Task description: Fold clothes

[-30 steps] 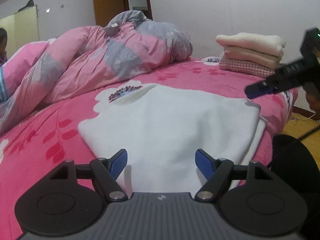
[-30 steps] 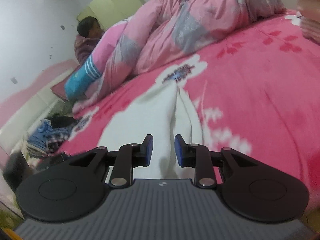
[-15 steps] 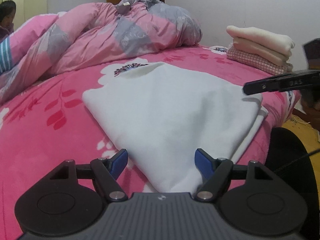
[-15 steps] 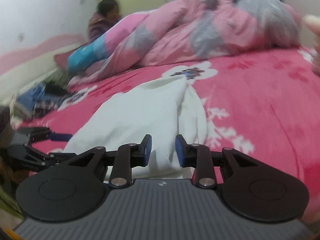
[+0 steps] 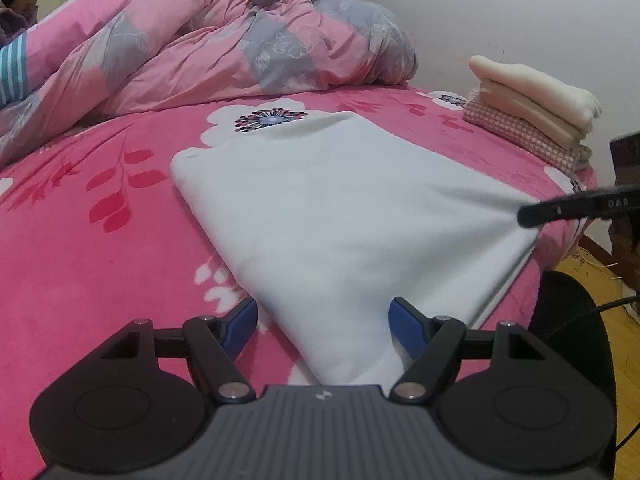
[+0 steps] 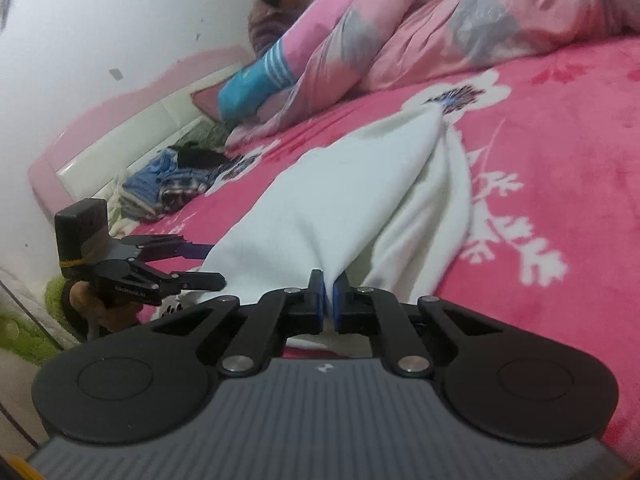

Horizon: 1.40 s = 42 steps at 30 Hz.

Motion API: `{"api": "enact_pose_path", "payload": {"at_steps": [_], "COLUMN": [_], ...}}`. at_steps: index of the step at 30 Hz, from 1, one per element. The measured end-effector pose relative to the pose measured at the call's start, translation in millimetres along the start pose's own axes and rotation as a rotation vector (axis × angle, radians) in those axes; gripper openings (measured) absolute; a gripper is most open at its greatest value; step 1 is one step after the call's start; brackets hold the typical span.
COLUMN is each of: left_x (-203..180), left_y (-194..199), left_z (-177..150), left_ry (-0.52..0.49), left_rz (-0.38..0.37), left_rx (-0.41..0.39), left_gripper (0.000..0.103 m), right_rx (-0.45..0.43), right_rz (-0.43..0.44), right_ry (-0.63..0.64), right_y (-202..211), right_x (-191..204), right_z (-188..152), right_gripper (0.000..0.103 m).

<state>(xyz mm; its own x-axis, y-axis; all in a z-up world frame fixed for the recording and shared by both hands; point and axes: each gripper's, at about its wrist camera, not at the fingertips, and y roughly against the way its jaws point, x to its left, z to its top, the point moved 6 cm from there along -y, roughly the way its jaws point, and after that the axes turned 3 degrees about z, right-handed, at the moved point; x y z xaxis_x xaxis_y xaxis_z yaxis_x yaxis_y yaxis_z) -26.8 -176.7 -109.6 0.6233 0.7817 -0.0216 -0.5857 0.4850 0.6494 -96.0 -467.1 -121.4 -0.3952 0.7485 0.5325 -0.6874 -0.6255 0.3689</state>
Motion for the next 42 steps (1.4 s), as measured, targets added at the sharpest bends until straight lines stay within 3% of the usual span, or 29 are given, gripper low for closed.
{"api": "enact_pose_path", "payload": {"at_steps": [3, 6, 10, 12, 17, 19, 22, 27, 29, 33, 37, 40, 42], "left_x": [0, -2, -4, -4, -4, -4, -5, -5, -4, -6, -4, 4, 12], "left_y": [-3, -2, -7, -6, -7, -7, -6, -8, -8, -7, -5, 4, 7], "left_z": [1, 2, -1, -1, -2, -2, -2, -2, -1, 0, 4, 10, 13], "left_ry": [0.009, 0.003, 0.015, 0.018, 0.019, 0.023, 0.016, 0.012, 0.013, 0.001, 0.017, 0.061, 0.114], "left_rz": [-0.007, -0.009, -0.006, -0.005, -0.009, -0.009, -0.005, -0.008, -0.009, -0.016, -0.041, -0.06, -0.085], "left_rx": [0.008, 0.001, 0.007, 0.006, 0.001, 0.004, 0.004, 0.002, 0.002, -0.005, -0.011, -0.032, -0.039], "left_gripper": [0.074, 0.074, 0.075, 0.075, 0.075, 0.075, 0.075, 0.075, 0.074, 0.074, 0.074, 0.073, 0.073], "right_rx": [-0.038, -0.073, -0.01, -0.03, -0.133, -0.156, -0.145, -0.019, -0.015, -0.118, -0.044, -0.085, -0.09], "right_rz": [0.01, 0.002, -0.047, -0.033, -0.043, -0.058, -0.08, -0.101, -0.085, -0.131, -0.275, -0.244, -0.279], "right_ry": [-0.08, -0.026, -0.031, -0.092, -0.088, -0.078, -0.078, -0.171, -0.185, -0.083, -0.061, -0.161, -0.138], "right_y": [4, 11, 1, 5, 24, 19, -2, -62, -71, -50, -60, -58, -52], "right_x": [-12, 0, -10, -14, 0, -2, -10, -43, -45, -17, -42, -55, -48], "right_z": [-11, -2, -7, -7, 18, 33, 51, 59, 57, 64, 44, 41, 48], "right_gripper": [0.002, 0.002, 0.002, 0.003, 0.015, 0.029, 0.03, 0.031, 0.005, 0.004, 0.002, 0.003, 0.005]}}
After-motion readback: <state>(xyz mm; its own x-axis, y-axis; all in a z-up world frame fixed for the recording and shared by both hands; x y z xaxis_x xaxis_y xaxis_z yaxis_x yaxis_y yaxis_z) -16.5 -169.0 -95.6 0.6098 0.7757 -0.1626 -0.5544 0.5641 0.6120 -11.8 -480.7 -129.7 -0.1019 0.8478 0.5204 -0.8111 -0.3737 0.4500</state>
